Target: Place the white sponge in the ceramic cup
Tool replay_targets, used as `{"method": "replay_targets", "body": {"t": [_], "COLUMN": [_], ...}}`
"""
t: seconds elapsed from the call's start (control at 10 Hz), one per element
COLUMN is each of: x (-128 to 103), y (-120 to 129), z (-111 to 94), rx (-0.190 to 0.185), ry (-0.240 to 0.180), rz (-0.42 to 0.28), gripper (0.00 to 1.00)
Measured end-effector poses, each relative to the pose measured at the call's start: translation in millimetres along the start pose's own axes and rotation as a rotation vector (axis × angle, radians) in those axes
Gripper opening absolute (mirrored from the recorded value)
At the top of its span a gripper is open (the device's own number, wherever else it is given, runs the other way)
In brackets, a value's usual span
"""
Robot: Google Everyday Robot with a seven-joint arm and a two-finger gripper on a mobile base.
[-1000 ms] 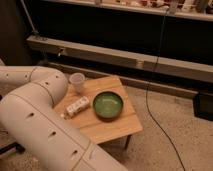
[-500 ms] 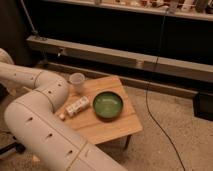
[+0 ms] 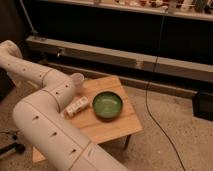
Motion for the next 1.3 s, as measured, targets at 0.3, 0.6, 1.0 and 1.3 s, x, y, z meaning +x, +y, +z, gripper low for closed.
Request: {"method": "replay_targets", "body": {"t": [0.3,0.6,1.0,1.3], "x": [-16.9,-19.2,14.1,23.4], "y": [-27.0,-74.2,-76.0,-74.9], "z": [10.4,33.0,31.6,35.3], "rx": [0.009,-0.010,-0.070,-0.066], "ry": [-0.030,-0.047,-0.045,-0.041], "rz": [-0.010,0.001,0.029,0.088], "gripper": [0.65,0.65,0.65,0.65]}}
